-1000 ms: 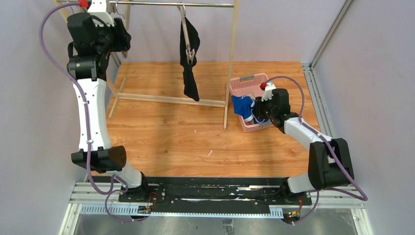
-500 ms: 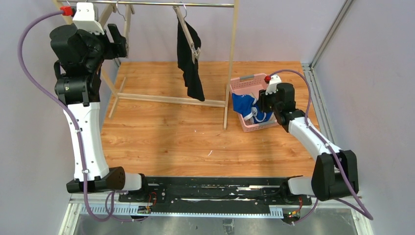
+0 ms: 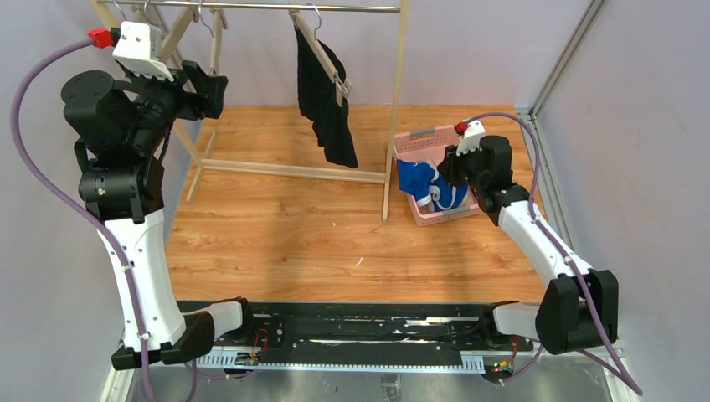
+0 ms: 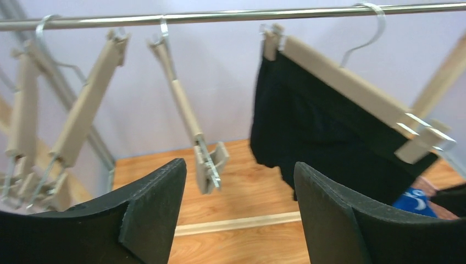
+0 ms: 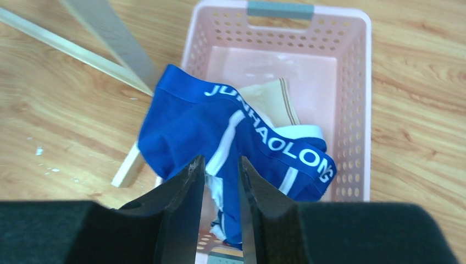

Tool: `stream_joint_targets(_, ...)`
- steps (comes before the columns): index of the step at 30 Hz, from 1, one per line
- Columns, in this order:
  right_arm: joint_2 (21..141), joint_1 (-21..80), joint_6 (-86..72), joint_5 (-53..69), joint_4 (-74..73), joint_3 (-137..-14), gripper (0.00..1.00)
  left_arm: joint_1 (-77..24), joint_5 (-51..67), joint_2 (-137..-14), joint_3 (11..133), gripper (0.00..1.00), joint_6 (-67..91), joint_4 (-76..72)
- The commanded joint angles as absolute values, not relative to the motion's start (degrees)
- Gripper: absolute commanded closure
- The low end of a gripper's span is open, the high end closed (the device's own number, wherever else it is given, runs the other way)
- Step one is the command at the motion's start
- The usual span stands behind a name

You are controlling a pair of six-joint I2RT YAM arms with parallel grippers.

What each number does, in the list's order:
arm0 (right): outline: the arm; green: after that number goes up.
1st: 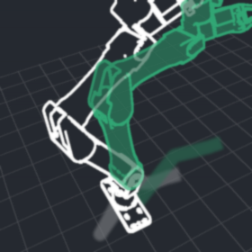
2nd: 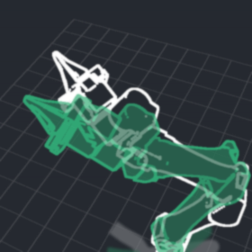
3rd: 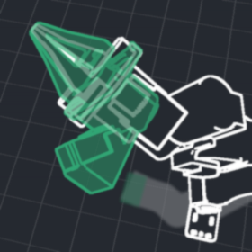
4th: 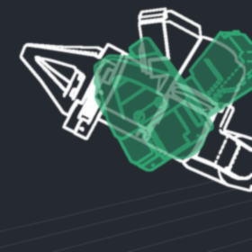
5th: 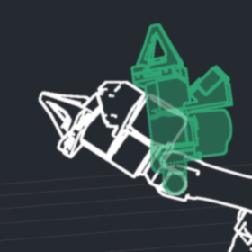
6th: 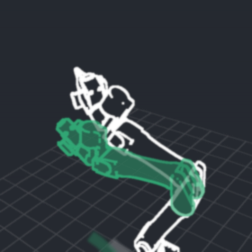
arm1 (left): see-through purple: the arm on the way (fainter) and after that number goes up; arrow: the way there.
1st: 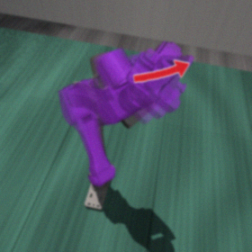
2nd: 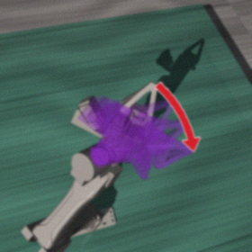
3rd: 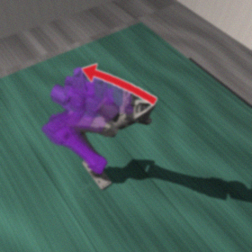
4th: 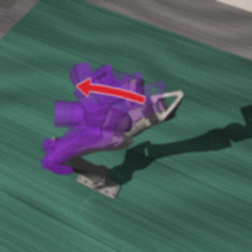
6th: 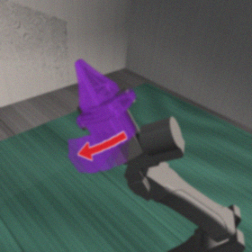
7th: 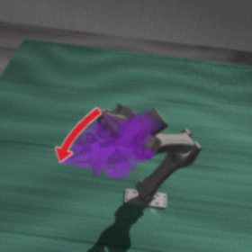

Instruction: Remove the underwear clipped to the hanger

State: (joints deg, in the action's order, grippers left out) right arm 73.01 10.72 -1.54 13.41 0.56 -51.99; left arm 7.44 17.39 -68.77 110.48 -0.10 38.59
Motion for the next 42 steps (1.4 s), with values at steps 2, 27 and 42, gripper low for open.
stream_joint_targets(2, 69.2, 12.0, -2.3, 22.7, 0.2, -53.6, 0.69, 6.2, 28.1, -69.3, 111.6, 0.16, 3.8, 36.9)
stream_joint_targets(27, 90.2, 21.3, -0.3, 14.2, -9.4, -60.7, 0.92, -18.6, 10.7, -74.2, 113.0, 0.18, -2.8, 42.8)
stream_joint_targets(42, 86.3, 13.5, -1.5, 11.4, -7.0, -60.5, 0.97, -21.0, 6.7, -75.0, 112.9, 0.18, -4.4, 44.1)
